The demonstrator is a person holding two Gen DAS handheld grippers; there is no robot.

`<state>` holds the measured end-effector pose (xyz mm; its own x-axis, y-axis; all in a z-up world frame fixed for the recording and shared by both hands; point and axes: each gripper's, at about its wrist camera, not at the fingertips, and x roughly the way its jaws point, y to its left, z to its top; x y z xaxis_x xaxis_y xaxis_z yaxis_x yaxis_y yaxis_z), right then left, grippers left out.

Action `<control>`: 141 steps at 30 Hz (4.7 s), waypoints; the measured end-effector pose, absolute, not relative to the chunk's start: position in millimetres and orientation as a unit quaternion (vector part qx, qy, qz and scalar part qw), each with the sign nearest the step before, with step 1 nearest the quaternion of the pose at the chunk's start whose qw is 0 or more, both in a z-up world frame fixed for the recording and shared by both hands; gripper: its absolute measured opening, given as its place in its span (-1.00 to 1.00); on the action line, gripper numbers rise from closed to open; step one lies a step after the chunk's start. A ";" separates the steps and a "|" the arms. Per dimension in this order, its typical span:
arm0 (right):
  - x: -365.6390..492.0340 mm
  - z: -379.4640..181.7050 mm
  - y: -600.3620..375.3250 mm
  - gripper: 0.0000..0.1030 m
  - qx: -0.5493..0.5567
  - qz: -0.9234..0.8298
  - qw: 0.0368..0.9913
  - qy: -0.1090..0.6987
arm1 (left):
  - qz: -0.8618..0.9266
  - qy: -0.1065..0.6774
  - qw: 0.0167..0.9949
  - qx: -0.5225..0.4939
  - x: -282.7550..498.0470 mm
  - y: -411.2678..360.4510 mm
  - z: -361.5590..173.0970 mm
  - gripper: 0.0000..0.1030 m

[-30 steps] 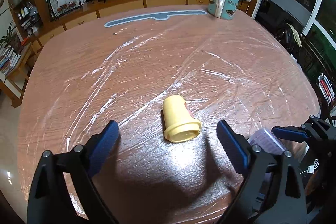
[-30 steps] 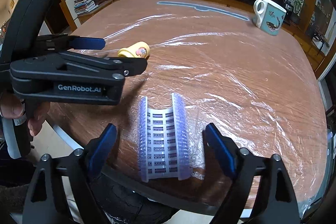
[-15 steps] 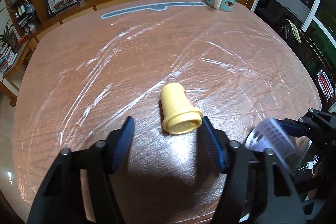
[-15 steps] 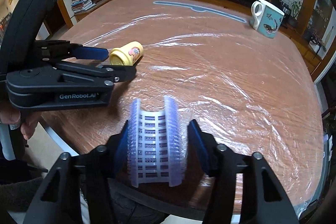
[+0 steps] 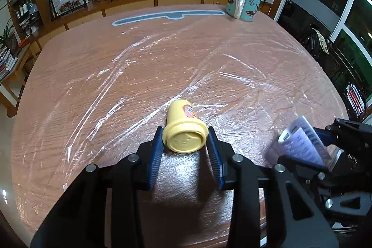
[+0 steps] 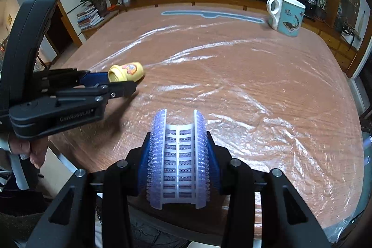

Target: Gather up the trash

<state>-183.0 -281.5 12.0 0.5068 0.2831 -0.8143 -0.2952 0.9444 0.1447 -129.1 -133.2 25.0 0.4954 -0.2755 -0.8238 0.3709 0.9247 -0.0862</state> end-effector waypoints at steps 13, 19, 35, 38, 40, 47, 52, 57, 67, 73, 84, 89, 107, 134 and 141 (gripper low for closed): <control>-180.6 20.4 -282.7 -0.18 0.003 0.171 0.870 0.462 | -0.187 0.449 0.873 0.044 -138.2 -127.7 39.9 -0.25; -184.8 22.9 -282.7 -0.18 0.007 0.171 0.870 0.462 | -0.187 0.444 0.876 0.040 -142.7 -125.0 44.0 -0.25; -191.1 35.3 -288.6 -0.18 0.023 0.189 0.868 0.458 | -0.195 0.435 0.879 0.022 -169.6 -113.8 58.0 -0.25; -195.1 39.0 -289.9 -0.18 0.029 0.194 0.868 0.457 | -0.202 0.432 0.879 0.020 -178.0 -113.0 63.6 -0.25; -198.7 42.8 -290.5 -0.18 0.034 0.199 0.867 0.456 | -0.208 0.428 0.879 0.019 -185.5 -112.2 68.4 -0.25; -213.6 54.1 -291.3 -0.18 0.043 0.213 0.864 0.453 | -0.225 0.423 0.878 0.016 -207.8 -110.3 79.5 -0.25; -229.5 60.0 -290.9 -0.18 0.042 0.225 0.861 0.454 | -0.235 0.422 0.875 0.018 -224.3 -109.7 83.7 -0.25; -246.8 61.9 -289.9 -0.18 0.039 0.238 0.855 0.459 | -0.245 0.426 0.871 0.020 -239.0 -109.7 84.8 -0.25; -278.6 54.1 -292.9 -0.18 0.033 0.266 0.838 0.476 | -0.277 0.443 0.852 0.038 -271.4 -114.5 72.6 -0.25; -296.9 45.1 -287.3 -0.18 0.026 0.277 0.828 0.487 | -0.288 0.458 0.839 0.055 -284.7 -121.0 55.5 -0.25; -304.1 9.3 -277.6 -0.18 0.006 0.261 0.818 0.512 | -0.280 0.492 0.822 0.068 -291.1 -128.0 14.1 -0.25; -304.7 -5.5 -269.6 -0.18 -0.017 0.247 0.820 0.517 | -0.268 0.501 0.819 0.075 -290.3 -128.2 -0.7 -0.25; -289.3 -46.6 -251.6 -0.18 -0.032 0.228 0.808 0.543 | -0.236 0.534 0.803 0.116 -280.9 -132.6 -55.5 -0.25; -268.9 70.0 -337.6 0.92 0.034 0.167 0.888 0.428 | -0.219 0.352 0.908 0.067 -251.4 -87.3 96.6 0.97; -159.2 53.2 -408.9 0.92 0.045 0.029 0.908 0.416 | -0.104 0.362 0.926 0.024 -136.8 -45.5 86.0 0.97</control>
<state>-159.2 -408.9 53.2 0.6517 0.0907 -0.7530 -0.0159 0.9942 0.1060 -136.8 -45.5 86.0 0.7156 -0.1757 -0.6761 0.2108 0.9771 -0.0308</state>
